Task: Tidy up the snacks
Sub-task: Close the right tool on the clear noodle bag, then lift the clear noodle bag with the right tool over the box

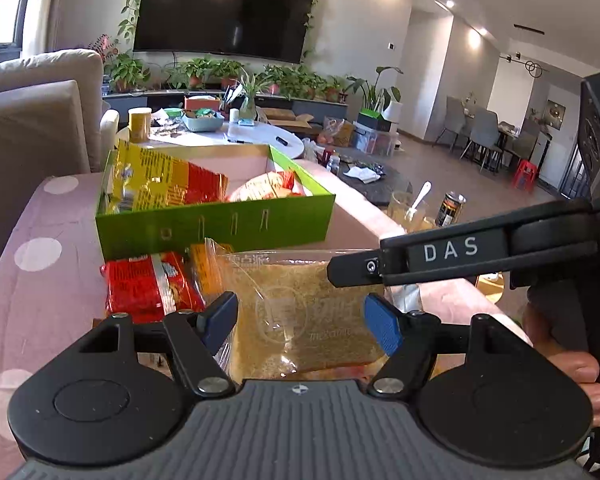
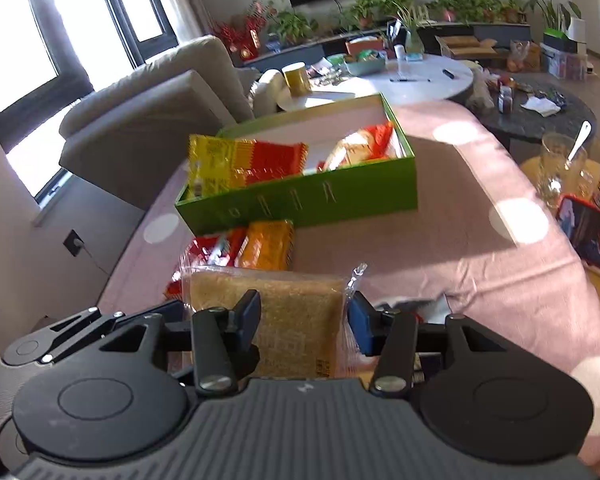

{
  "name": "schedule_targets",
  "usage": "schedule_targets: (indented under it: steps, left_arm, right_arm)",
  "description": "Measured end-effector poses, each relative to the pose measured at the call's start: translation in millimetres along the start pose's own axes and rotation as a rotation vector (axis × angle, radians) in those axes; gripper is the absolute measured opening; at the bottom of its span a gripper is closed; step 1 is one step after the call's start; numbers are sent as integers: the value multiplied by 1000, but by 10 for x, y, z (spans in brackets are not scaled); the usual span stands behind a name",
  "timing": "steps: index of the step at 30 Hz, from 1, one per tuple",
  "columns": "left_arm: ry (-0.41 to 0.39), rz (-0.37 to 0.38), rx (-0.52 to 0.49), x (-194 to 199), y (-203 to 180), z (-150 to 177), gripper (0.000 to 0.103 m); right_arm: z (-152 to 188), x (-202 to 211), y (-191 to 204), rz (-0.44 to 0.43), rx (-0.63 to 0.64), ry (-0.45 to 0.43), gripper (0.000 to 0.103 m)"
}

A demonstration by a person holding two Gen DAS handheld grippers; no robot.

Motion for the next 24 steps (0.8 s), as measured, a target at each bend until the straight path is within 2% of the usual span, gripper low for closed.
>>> schedule_targets:
  steps: [10,14,24]
  left_arm:
    - [-81,-44,-60,16,-52,-419,67]
    - [-92,-48,-71,-25,-51,-558,67]
    - [-123,-63,-75,-189,-24,-853,67]
  right_arm:
    - [-383,125,26,-35,11,-102,51]
    - [-544,157,-35,-86,-14,-122,51]
    - [-832,114,-136,-127,-35,-162,51]
Point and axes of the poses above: each gripper's, at about its wrist camera, not at the fingertips, and x roughly against the way its jaws point, y to its left, z to its underside, the point moved 6 cm from there along -x, roughly the way its jaws point, and after that the axes turned 6 degrees about y, right-handed, at the moved point
